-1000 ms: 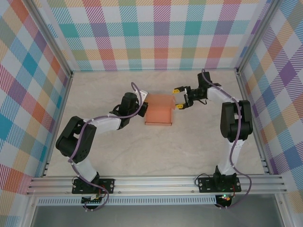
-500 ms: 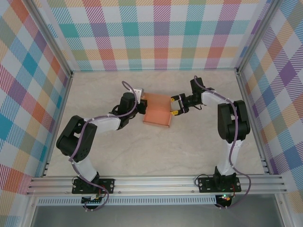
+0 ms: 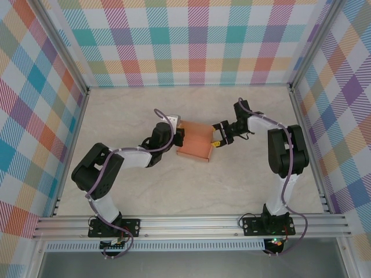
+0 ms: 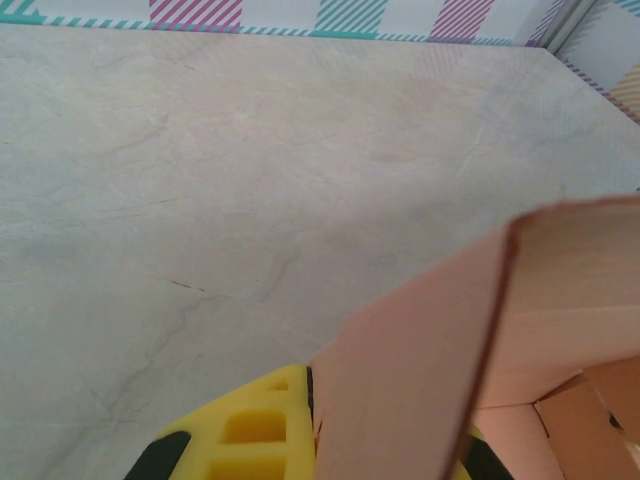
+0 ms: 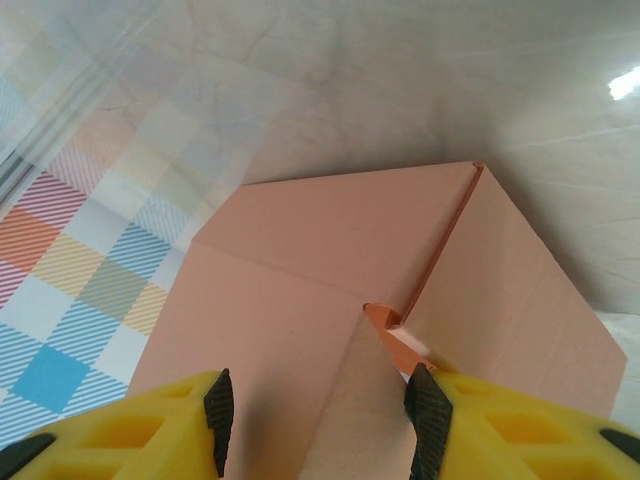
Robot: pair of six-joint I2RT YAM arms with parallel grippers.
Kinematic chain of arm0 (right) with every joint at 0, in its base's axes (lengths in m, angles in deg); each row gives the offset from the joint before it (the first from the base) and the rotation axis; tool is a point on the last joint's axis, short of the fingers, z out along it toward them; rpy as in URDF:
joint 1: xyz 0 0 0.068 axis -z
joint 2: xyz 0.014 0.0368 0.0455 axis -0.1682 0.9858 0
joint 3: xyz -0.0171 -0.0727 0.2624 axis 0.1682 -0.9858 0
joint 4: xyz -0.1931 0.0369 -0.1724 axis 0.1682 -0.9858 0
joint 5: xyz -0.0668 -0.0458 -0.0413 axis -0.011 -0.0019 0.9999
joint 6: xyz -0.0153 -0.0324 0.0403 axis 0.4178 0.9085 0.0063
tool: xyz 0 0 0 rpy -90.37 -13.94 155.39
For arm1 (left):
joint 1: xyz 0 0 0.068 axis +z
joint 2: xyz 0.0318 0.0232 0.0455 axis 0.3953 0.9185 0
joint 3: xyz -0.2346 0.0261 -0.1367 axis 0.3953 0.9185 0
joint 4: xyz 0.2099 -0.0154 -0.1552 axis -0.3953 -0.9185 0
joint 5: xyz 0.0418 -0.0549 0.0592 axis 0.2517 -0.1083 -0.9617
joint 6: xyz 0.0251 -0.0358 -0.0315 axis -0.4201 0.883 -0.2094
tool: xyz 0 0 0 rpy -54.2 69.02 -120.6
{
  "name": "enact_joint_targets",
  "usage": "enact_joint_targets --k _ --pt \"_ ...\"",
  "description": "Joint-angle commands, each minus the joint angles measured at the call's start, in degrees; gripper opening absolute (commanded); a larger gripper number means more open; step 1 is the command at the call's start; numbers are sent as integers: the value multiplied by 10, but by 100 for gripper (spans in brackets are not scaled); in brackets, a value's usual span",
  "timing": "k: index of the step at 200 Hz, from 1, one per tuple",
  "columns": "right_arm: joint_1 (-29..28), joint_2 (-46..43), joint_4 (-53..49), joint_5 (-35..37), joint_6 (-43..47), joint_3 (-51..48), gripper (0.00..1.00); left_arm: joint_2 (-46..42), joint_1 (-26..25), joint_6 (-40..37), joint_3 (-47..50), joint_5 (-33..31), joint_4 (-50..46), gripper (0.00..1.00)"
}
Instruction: Fold the paper box
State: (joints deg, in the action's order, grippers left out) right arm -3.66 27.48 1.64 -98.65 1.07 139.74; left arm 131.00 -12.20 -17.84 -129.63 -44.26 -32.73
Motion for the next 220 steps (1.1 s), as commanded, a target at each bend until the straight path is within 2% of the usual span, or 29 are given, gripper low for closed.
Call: enact_joint_targets --k 1,42,78,157,187,220 --pt "-2 -24 -9 -1 16 -6 54 4 -30 -7 15 -10 6 1" --pt "13 -45 -35 -1 32 -6 59 35 -63 -53 42 -45 47 1" --pt "29 -66 -95 1 60 1 64 54 -68 -58 62 -67 80 1" --pt "62 -117 -147 -7 93 -16 75 76 -74 -74 55 -98 98 1" --pt "82 -137 -139 -23 82 -45 75 89 -78 -77 55 -100 107 1" --pt "90 -134 -135 -22 84 -46 69 98 -80 -92 49 -95 112 1"
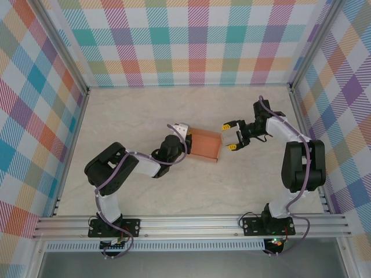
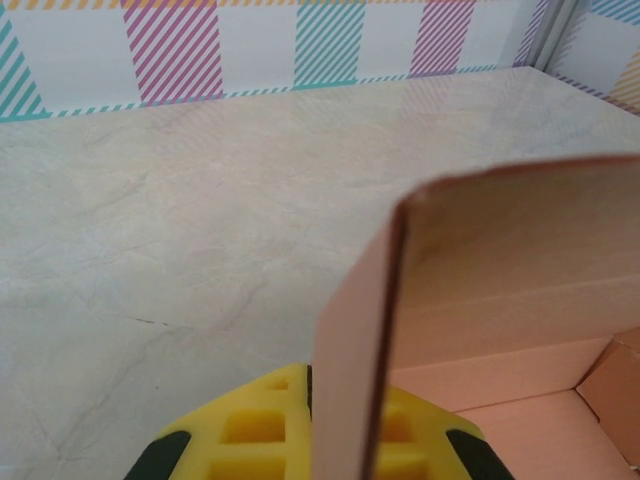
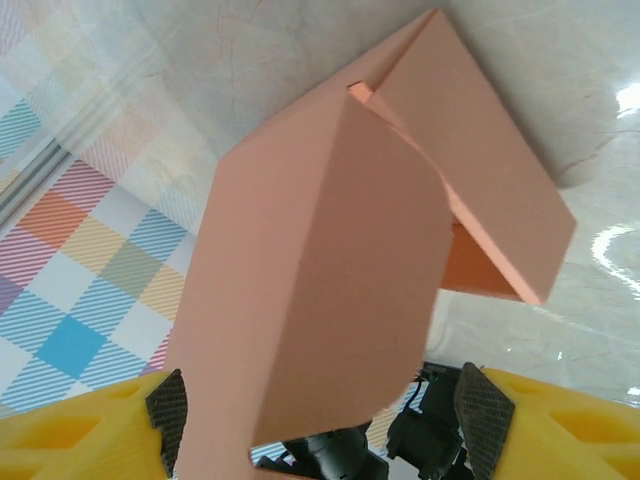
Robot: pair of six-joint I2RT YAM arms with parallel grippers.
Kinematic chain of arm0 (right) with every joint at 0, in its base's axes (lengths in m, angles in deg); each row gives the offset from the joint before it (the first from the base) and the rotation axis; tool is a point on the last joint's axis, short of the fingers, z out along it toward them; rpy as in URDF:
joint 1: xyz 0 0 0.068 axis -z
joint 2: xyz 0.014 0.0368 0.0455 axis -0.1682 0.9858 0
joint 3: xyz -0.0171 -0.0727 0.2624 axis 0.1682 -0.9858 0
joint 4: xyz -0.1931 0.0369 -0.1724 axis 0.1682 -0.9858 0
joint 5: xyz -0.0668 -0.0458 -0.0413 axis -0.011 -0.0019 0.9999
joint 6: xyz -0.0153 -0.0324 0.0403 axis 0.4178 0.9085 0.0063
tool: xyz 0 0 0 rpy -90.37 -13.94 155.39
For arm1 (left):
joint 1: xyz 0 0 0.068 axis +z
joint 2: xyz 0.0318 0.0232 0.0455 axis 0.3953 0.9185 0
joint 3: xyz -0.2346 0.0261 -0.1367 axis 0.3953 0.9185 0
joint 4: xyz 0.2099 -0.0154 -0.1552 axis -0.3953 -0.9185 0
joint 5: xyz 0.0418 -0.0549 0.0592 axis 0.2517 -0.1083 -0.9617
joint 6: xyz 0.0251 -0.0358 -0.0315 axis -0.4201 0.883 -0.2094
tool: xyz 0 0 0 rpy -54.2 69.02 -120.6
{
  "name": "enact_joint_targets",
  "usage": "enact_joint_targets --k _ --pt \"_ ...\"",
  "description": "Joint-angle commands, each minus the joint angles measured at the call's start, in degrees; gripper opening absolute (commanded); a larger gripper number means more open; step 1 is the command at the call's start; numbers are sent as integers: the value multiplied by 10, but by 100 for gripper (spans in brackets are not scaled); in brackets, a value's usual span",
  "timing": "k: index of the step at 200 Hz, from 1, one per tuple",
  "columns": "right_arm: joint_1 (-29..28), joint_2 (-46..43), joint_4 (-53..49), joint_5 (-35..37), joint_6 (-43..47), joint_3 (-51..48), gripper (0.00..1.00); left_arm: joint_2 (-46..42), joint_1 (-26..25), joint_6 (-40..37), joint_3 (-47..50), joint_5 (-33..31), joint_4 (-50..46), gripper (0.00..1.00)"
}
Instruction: Fold the paper box
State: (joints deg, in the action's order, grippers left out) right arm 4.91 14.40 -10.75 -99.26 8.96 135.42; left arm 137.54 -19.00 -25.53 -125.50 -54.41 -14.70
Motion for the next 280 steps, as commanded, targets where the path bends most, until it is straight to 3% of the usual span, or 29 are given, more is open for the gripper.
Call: enact_joint_targets --k 1,49,84,177,237,252,280 --pt "4 -2 -11 -17 5 -2 69 33 -12 -16 8 7 -68 1" --pt "-5 26 10 -13 -14 1 65 37 -12 -40 -1 13 -66 1" --pt "-28 39 55 -13 -60 -1 69 33 -12 -26 -8 31 -68 2" --pt "-57 55 93 5 -99 -11 48 66 -3 -13 -23 63 -24 4" --pt "-57 61 82 7 -77 -15 43 40 -3 35 -25 99 -37 20" --pt "-56 61 73 10 -63 -14 43 23 -3 34 -18 95 -43 43" --pt "-53 64 63 12 -42 -17 42 -7 5 31 -5 122 -54 61"
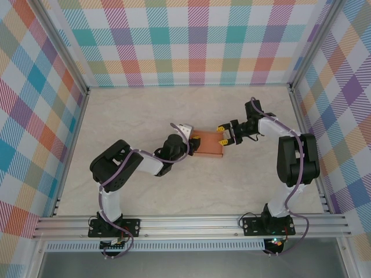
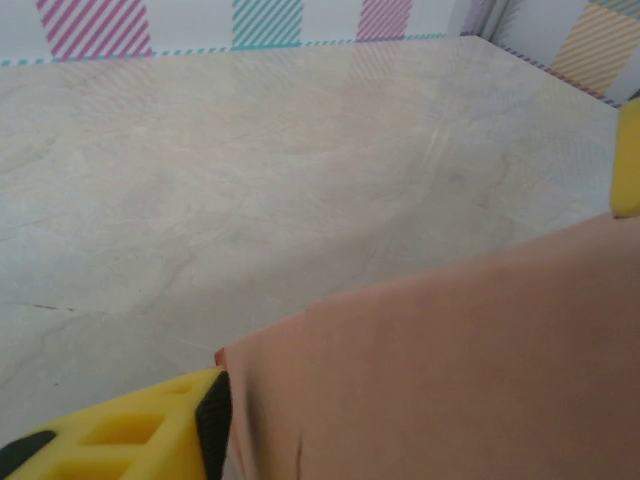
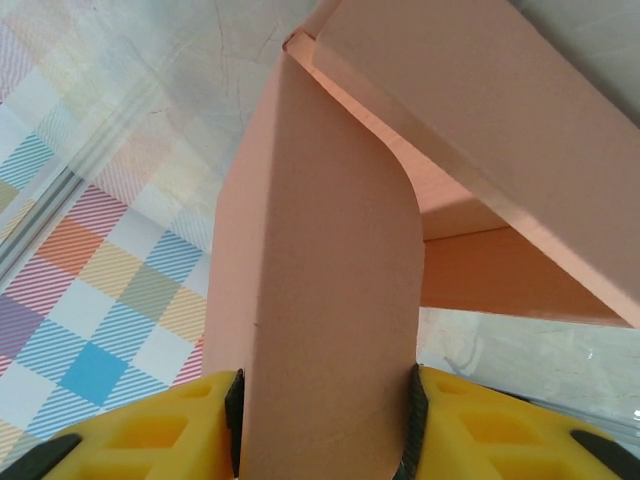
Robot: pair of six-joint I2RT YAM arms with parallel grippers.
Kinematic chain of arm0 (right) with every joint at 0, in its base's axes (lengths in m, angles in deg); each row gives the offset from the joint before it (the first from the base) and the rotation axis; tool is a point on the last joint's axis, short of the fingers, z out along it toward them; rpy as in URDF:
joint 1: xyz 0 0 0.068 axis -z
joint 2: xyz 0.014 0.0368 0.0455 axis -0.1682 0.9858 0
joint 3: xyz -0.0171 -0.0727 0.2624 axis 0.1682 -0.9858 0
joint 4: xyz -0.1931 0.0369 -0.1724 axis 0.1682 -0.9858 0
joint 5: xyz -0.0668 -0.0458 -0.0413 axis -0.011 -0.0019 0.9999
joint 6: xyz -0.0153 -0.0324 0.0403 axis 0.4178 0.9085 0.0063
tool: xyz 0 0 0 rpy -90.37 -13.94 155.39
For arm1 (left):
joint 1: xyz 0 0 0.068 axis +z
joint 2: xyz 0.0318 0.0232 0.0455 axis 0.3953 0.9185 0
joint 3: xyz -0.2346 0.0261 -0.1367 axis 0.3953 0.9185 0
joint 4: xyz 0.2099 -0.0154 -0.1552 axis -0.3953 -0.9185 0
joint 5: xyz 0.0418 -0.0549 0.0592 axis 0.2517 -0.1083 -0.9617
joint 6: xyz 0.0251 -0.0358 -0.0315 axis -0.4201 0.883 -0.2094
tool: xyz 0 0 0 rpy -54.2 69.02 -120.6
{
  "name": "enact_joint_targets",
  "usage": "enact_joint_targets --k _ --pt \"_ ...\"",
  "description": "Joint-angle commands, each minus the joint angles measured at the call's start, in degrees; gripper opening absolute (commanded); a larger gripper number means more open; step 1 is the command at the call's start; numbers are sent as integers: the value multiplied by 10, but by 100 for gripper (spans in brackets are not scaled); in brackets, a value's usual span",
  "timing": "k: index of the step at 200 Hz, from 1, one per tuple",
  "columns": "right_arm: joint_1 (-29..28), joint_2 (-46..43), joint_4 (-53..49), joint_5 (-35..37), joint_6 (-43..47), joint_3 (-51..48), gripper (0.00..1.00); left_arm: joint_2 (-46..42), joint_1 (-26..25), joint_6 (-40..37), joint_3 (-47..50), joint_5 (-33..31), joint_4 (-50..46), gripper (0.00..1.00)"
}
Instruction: Fold the paper box
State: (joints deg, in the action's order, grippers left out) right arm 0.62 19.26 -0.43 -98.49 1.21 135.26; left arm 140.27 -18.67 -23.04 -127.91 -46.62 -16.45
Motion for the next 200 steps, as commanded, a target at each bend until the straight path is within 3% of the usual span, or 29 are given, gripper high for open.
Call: enact_joint_targets --k 1,13,19,23,101,127,159,174,200 --pt "-11 16 -40 4 36 -16 42 -35 3 6 20 46 -36 62" --pt "-9 15 -40 4 42 -19 41 -54 9 10 31 62 -39 76" --pt "-8 15 -41 5 46 -21 41 -65 11 13 36 66 -45 96" --pt "-7 14 -41 6 48 -21 41 -74 13 14 38 71 -50 100" --pt "-3 19 -52 18 84 -8 40 -288 69 91 81 138 -215 100" --pt "-2 22 -53 23 100 -5 40 -334 72 39 77 141 -275 100" --pt "-2 34 -57 21 113 -1 39 -372 86 12 114 138 -246 99" --pt "-2 37 -55 16 113 0 39 -368 89 -25 127 102 -260 99" --pt "-2 45 -60 10 119 10 39 -319 92 -100 143 95 -257 100"
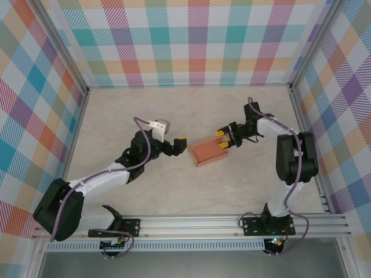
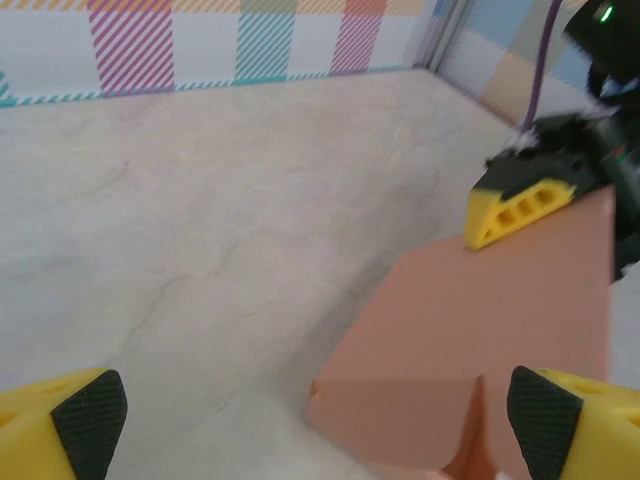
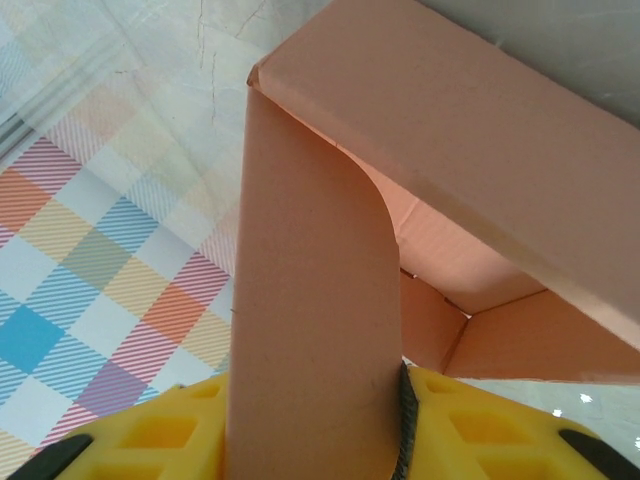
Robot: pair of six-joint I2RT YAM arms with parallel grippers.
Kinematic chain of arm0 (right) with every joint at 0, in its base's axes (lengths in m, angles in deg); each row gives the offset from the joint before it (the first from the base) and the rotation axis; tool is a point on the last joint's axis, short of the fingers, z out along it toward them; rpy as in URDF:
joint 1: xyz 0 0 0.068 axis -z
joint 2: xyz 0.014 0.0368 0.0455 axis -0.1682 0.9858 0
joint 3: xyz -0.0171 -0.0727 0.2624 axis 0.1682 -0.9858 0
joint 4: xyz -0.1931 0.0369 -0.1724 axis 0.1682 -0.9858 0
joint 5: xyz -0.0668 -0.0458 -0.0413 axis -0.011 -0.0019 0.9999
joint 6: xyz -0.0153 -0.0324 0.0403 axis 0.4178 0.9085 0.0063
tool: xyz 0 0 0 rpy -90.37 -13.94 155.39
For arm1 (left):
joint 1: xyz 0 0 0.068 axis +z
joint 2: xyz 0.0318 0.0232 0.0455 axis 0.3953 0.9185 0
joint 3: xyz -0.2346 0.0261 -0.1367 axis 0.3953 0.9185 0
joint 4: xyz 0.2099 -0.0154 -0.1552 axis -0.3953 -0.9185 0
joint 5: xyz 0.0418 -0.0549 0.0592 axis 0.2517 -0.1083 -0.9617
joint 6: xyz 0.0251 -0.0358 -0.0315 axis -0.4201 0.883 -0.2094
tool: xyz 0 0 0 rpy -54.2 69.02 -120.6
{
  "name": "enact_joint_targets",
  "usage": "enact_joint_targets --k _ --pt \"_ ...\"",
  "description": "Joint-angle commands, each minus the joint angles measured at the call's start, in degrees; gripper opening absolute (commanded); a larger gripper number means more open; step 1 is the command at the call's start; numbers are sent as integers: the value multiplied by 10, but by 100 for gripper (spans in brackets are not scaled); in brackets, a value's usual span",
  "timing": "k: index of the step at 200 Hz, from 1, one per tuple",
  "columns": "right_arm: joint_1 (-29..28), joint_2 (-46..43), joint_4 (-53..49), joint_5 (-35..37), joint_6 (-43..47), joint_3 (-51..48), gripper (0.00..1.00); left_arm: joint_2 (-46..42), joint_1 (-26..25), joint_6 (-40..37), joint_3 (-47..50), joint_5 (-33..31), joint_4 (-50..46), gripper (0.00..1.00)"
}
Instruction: Fold the paper box
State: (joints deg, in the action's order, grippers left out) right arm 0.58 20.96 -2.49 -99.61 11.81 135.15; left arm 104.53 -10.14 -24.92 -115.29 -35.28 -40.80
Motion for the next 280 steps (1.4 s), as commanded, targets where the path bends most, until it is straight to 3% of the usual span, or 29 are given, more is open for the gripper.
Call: enact_joint_targets --k 1,23,39,64,110,190,243,280 --pt "-2 28 -41 20 13 12 39 42 7 -82 18 -20 -13 100" --pt "0 31 -47 14 18 18 39 105 11 -79 14 -36 10 99" --pt "1 32 -51 13 21 20 39 130 11 -78 -7 12 13 99" --pt "1 32 -55 12 21 21 39 166 11 -62 -42 25 18 99" --pt "1 32 -50 10 10 22 39 183 11 -48 -75 80 34 99" --pt "0 27 -47 0 -16 23 40 233 10 25 -87 120 106 98" --pt "0 19 -68 -3 -50 30 41 255 10 71 -93 125 157 99" --pt "1 6 -96 10 -82 48 43 237 12 79 -84 88 167 100"
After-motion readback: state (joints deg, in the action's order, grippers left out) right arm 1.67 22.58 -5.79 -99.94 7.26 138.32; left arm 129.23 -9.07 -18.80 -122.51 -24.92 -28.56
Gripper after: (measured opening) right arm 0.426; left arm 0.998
